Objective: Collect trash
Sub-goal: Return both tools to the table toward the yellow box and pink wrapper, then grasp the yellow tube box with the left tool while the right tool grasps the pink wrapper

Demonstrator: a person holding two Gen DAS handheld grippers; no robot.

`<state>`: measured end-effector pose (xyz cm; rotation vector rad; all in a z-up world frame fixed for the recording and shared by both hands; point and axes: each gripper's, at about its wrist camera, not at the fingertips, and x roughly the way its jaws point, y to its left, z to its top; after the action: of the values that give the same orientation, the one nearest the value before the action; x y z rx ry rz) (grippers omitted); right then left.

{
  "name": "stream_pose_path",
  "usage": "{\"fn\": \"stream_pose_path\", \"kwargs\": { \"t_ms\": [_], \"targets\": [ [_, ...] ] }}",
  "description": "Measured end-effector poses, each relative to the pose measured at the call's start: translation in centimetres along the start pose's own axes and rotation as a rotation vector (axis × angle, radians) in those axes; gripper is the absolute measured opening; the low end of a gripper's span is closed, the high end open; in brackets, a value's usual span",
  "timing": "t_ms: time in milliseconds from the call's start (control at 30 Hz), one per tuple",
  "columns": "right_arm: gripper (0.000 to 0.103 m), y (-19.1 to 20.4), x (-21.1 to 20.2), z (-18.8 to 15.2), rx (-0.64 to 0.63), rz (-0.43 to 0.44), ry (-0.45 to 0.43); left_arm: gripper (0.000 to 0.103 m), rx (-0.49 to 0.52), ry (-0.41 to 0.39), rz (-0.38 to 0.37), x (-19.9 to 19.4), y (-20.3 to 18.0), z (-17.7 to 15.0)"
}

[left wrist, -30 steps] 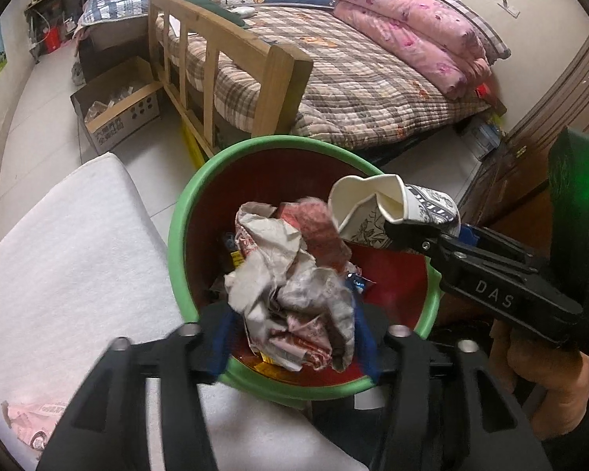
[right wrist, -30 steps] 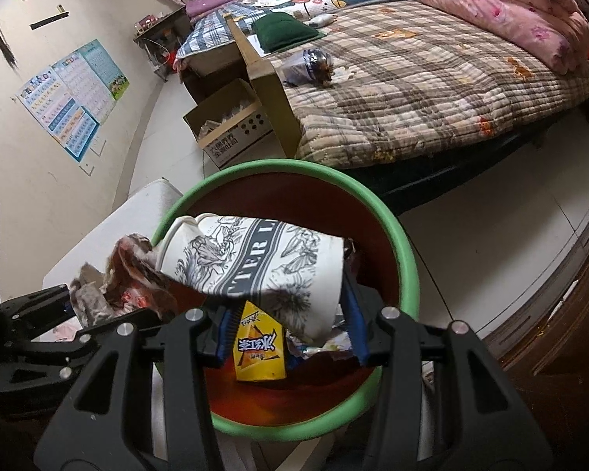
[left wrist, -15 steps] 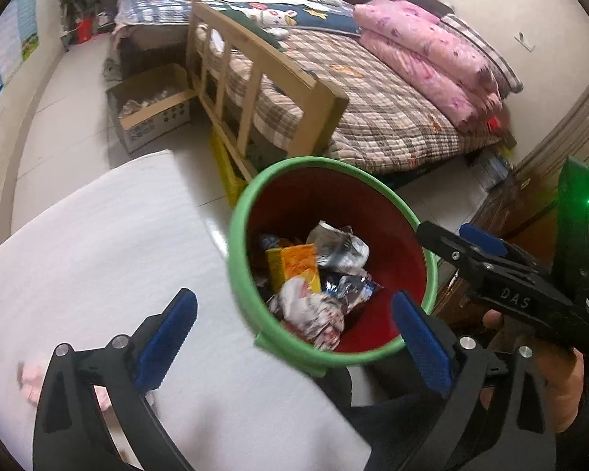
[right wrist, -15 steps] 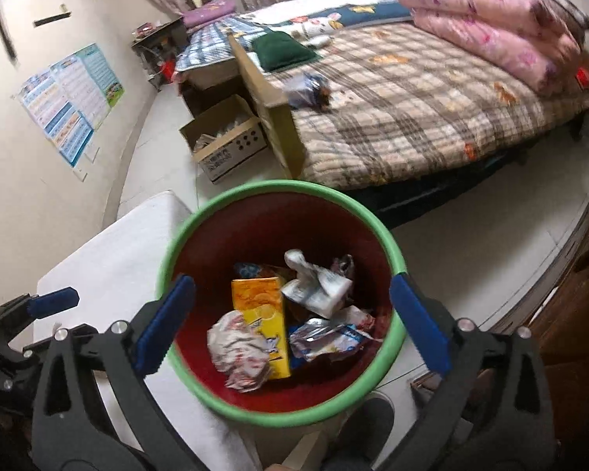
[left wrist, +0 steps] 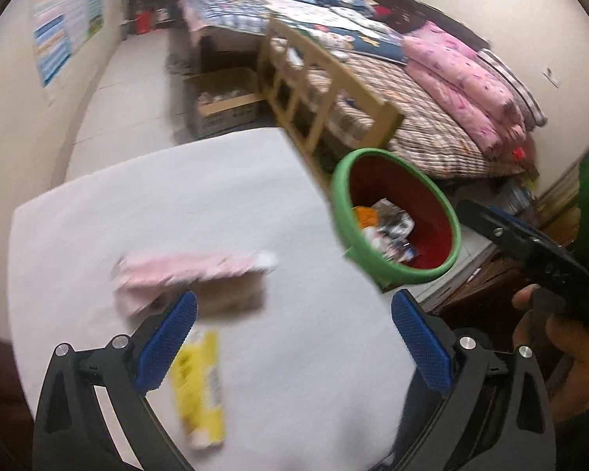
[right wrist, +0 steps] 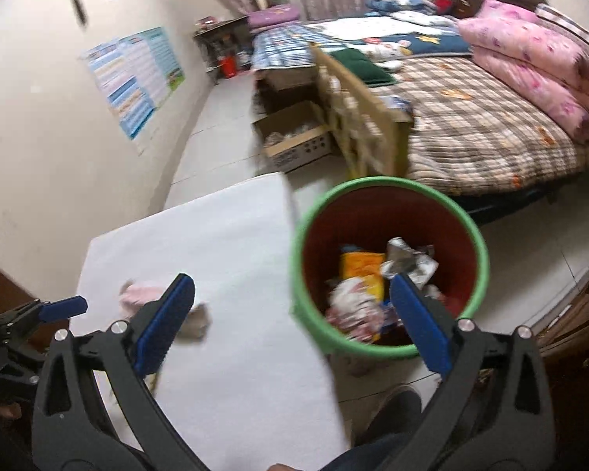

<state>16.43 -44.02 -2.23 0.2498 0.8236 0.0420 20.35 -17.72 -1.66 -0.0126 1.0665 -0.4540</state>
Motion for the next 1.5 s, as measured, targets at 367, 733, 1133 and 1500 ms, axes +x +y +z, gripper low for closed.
{"fn": "stream_pose_path", "kwargs": {
  "t_ms": [367,733,1133,1500],
  "targets": [
    [0.098,7.7,0.1,-3.5,-0.131,0.041,0.061,0.095,-0.141,0.048,0.069,-0.9,7.3,-6.5],
    [0.098,9.9,1.3,-4.8,-0.174,0.023,0.104,0.094,-0.143,0.168,0.054,4.6,8.3,-9.0],
    [0.098,10.3,5.0,-5.0,-0.188,0.014,0.167,0.044,-0.168,0.234,0.017,8.4,9.2,-9.8],
    [0.098,14.8,9.7,-4.2,-0.317,0.047,0.223,0.042,-0.251,0.164,0.033,5.1,13.4,-10.8]
  ]
}}
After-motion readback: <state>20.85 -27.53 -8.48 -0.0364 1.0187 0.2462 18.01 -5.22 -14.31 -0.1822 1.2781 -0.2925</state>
